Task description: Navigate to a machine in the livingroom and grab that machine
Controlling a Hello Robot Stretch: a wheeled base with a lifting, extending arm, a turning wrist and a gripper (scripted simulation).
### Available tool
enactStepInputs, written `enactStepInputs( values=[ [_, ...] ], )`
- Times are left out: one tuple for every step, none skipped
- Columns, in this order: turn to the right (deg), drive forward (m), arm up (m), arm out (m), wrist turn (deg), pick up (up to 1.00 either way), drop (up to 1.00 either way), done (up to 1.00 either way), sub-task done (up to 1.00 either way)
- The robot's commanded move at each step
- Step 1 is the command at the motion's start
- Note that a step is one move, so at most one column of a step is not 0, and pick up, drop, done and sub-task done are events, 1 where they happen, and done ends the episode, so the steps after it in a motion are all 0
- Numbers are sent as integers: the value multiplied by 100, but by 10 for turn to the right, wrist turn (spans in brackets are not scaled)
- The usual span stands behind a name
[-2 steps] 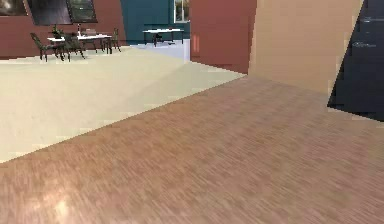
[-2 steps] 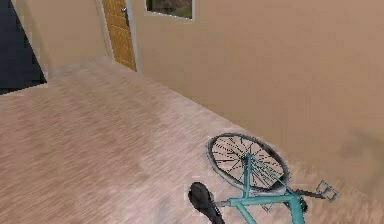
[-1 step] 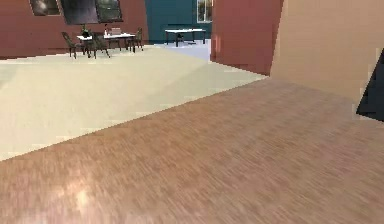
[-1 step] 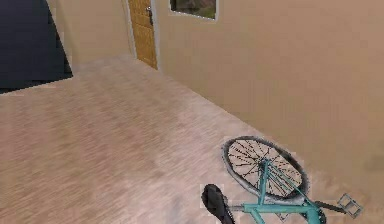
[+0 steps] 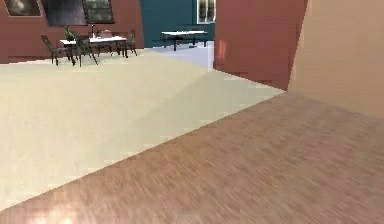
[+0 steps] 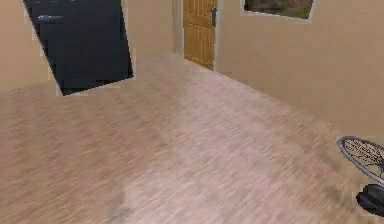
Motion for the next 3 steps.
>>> enactStepInputs(
  values=[
    [0,100,0,0,0,0,0,0,0],
    [0,100,0,0,0,0,0,0,0],
    [0,100,0,0,0,0,0,0,0]
  ],
)
